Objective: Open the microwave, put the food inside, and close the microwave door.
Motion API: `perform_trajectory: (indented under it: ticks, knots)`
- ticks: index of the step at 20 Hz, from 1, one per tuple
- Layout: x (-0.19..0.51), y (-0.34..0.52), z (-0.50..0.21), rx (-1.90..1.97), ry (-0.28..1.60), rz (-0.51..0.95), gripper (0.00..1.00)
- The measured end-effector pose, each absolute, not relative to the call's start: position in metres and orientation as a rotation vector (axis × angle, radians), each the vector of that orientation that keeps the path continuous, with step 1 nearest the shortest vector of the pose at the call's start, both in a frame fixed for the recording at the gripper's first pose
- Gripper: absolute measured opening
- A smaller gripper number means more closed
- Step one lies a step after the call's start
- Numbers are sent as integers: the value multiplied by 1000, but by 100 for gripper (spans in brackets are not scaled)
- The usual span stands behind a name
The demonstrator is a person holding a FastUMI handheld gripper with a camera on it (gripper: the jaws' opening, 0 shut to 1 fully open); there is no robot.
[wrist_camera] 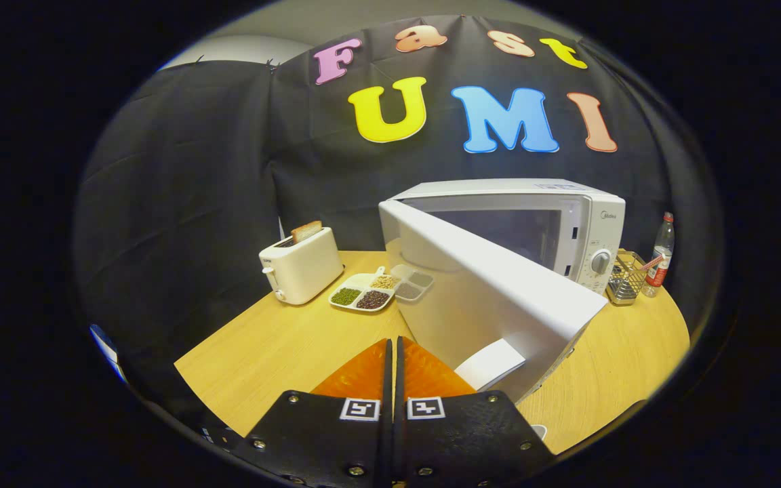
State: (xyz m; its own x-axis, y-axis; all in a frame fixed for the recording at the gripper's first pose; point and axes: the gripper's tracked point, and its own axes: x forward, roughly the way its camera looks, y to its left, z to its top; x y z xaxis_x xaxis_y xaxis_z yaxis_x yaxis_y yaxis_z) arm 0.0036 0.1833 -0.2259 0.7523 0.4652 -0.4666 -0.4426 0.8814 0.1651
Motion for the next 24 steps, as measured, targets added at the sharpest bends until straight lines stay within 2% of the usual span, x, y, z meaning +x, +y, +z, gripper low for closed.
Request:
perform_trajectory:
  ticks: [24]
  knots:
    - [149, 93, -251, 104, 521, 251, 1]
